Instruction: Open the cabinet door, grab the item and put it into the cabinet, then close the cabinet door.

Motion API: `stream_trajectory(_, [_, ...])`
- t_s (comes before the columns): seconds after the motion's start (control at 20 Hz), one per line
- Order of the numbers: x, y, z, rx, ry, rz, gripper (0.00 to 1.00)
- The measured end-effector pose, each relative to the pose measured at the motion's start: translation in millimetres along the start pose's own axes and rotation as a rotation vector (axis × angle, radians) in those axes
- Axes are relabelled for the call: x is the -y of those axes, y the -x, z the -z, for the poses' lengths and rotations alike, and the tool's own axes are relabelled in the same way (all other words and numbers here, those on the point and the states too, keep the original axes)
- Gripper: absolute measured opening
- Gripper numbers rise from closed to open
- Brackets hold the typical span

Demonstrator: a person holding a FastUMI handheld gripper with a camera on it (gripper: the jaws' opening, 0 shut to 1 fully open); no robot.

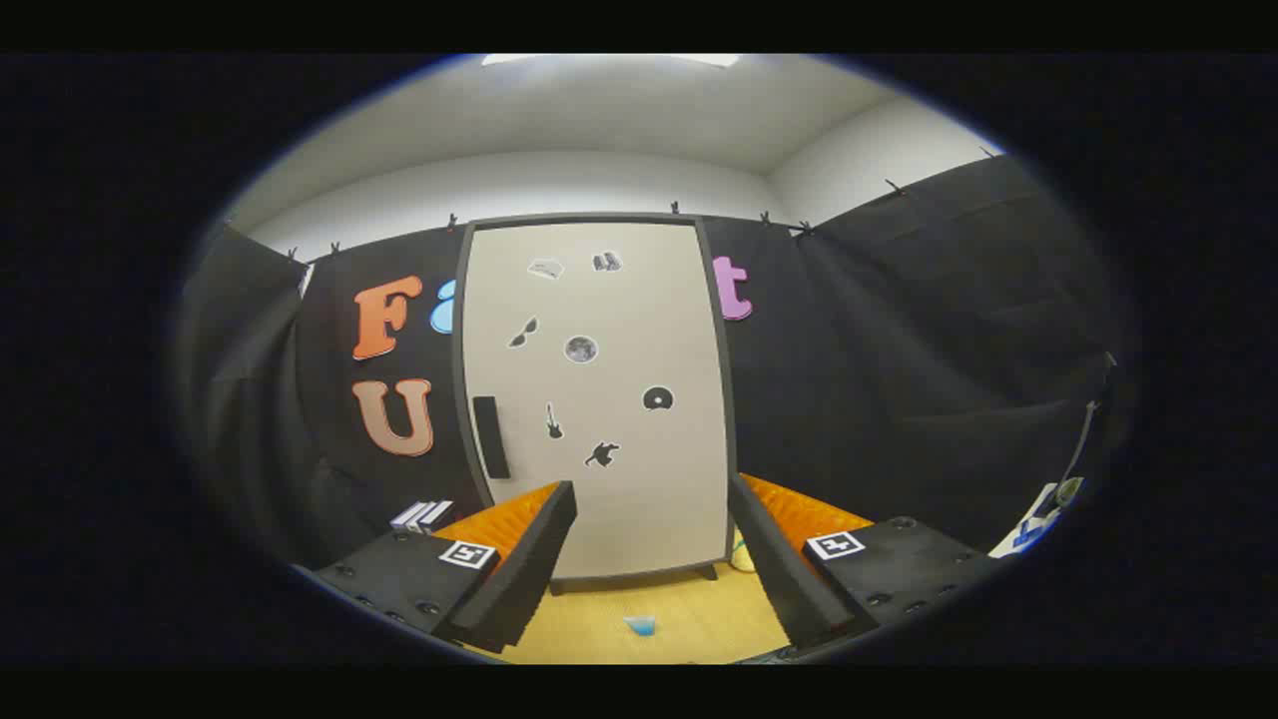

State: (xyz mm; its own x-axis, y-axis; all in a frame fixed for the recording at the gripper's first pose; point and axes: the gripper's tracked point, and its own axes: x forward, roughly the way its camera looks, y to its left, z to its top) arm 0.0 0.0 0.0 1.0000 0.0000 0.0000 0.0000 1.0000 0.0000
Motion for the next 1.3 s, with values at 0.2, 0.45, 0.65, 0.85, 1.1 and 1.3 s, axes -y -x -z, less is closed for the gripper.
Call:
stream_trajectory(0.2, [1,-4,5,-0.008,0.002,0.0,0.98])
stream_trajectory(0.45, [-5,-10,10,-0.019,0.007,-0.01,0.98])
stream_trajectory(0.65, [-13,-16,12,-0.025,0.014,-0.024,0.98])
stream_trajectory(0.85, [-25,-27,16,-0.037,0.021,-0.043,0.98])
stream_trajectory(1.1, [-50,-48,19,-0.048,0.03,-0.079,0.98])
stream_trajectory(1.3, [-83,-74,28,-0.072,0.046,-0.124,0.98])
